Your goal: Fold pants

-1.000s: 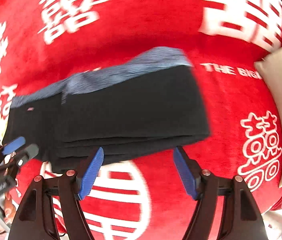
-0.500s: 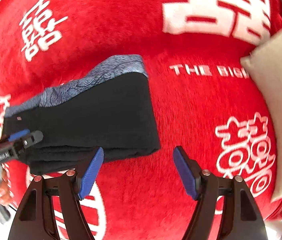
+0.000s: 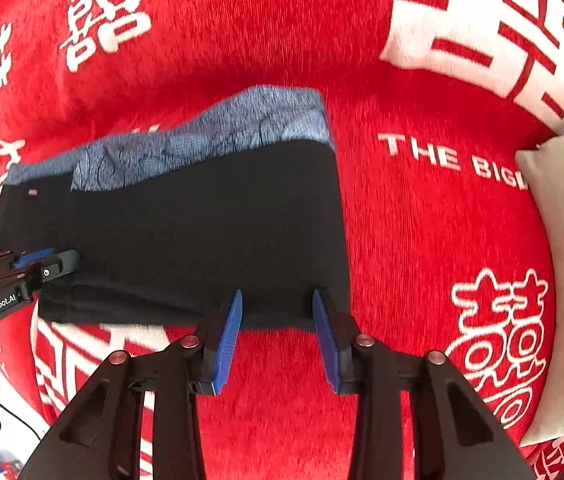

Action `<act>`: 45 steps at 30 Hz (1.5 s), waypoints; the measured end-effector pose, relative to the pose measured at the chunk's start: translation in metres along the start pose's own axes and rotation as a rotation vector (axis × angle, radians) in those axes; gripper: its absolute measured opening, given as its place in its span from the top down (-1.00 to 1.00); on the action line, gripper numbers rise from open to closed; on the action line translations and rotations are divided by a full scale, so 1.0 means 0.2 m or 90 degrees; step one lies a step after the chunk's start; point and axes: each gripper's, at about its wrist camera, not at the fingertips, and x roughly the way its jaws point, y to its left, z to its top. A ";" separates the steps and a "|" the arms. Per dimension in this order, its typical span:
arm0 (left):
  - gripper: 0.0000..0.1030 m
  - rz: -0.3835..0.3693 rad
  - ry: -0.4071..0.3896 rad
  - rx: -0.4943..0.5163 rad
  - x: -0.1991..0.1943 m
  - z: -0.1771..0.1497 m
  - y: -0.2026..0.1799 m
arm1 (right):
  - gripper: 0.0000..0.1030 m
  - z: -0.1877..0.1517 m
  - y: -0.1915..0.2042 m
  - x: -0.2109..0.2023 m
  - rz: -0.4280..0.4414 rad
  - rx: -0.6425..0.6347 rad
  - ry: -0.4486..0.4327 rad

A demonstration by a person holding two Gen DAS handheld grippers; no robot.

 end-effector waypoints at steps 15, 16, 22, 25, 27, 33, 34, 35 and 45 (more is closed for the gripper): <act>0.54 -0.003 -0.024 -0.029 -0.02 -0.03 0.03 | 0.17 0.42 0.37 0.14 0.093 -0.089 0.009; 0.54 -0.004 -0.027 -0.037 -0.03 -0.03 0.03 | 0.16 0.41 0.37 0.23 0.084 -0.088 0.047; -0.61 0.033 -0.065 -0.049 -0.16 -0.01 0.07 | -0.05 0.30 0.25 0.21 0.135 -0.013 0.068; -0.62 0.047 -0.050 -0.056 -0.17 0.02 0.09 | -0.09 0.23 0.16 0.12 0.144 0.018 0.057; -0.62 0.056 -0.029 -0.070 -0.16 0.04 0.11 | -0.13 0.19 0.09 0.05 0.153 0.056 0.049; -0.62 0.108 0.001 -0.069 -0.14 0.05 0.09 | -0.40 0.08 -0.02 -0.02 0.148 0.142 0.041; -0.62 0.111 0.003 -0.069 -0.14 0.05 0.08 | -0.45 0.07 -0.03 -0.03 0.144 0.146 0.040; -0.62 0.114 0.005 -0.069 -0.14 0.05 0.08 | -0.56 0.05 -0.04 -0.04 0.139 0.150 0.041; -0.62 0.136 0.019 -0.061 -0.16 0.02 0.02 | -0.75 0.01 -0.04 -0.10 0.054 0.126 0.036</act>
